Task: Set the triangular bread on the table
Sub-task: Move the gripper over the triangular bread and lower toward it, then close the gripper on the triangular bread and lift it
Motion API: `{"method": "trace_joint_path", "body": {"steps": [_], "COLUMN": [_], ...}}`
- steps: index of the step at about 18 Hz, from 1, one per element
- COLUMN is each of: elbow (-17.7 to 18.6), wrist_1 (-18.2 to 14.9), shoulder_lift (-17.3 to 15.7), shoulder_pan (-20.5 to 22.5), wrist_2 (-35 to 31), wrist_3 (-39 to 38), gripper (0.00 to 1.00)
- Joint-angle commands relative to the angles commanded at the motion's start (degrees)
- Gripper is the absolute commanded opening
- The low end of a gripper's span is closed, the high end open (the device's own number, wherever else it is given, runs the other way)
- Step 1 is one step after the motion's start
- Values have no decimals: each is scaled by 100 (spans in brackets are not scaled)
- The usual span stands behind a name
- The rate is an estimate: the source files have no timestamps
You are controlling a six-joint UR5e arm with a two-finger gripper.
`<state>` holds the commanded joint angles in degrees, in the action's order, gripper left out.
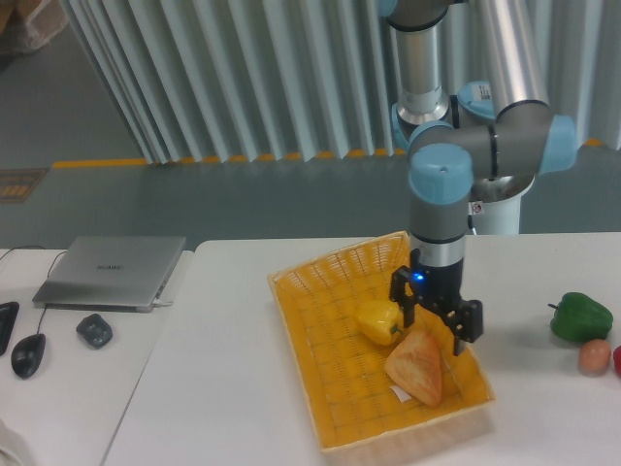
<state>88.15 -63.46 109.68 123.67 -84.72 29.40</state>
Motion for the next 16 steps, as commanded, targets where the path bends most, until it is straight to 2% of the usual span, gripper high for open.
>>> {"method": "trace_joint_path", "body": {"steps": [4,7,16], "elbow": [149,272,141], "wrist_1": [44,44,62], "shoulder_lift": [44,97,404], "shoulder_pan": [-44,-44,-211], "wrist_2": [-105,-369,-457], "wrist_3": [-987,-1032,-1454], "gripper": [100,100,100]}}
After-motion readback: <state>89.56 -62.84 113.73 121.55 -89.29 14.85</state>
